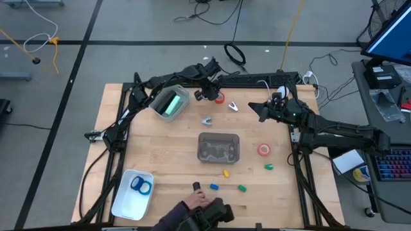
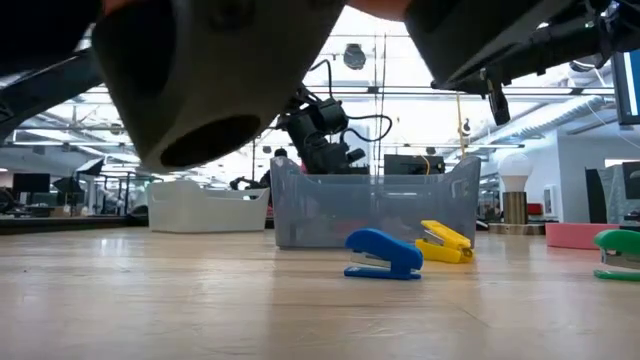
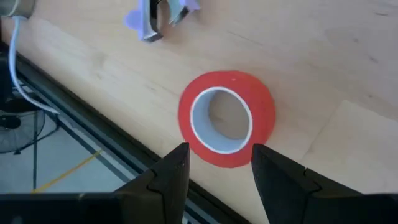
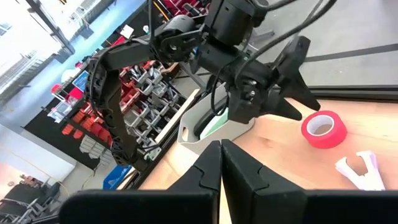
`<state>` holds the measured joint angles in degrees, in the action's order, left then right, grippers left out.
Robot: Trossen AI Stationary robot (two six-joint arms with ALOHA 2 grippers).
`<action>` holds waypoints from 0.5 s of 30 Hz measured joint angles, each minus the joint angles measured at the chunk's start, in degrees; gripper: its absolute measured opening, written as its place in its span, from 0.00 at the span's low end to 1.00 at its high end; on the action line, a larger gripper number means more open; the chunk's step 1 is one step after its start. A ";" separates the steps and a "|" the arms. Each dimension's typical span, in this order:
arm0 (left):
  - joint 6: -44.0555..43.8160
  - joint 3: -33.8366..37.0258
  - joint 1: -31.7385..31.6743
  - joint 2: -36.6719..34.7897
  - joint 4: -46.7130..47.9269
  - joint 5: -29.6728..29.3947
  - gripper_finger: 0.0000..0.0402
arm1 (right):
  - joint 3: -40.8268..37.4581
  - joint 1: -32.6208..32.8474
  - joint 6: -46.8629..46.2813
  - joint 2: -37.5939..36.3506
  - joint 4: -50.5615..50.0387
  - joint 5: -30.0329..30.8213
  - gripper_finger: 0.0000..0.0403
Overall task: Pick and place Stapler, Stapler remover, tape
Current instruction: Put the orange tape into the white bin
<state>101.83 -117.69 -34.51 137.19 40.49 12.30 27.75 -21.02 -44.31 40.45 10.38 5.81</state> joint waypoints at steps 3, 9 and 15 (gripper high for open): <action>0.29 0.00 -0.06 0.00 2.68 2.53 0.44 | 0.00 0.01 0.01 0.00 0.03 0.02 0.01; 3.72 0.00 -0.10 0.24 5.90 4.17 0.44 | 0.00 0.00 0.00 0.00 0.04 0.06 0.01; 6.73 0.00 -0.83 0.32 5.77 5.82 0.44 | 0.00 0.02 0.00 0.00 0.08 0.10 0.01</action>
<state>108.56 -117.69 -35.34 137.50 46.26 18.12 27.75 -20.99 -44.31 40.45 10.46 5.91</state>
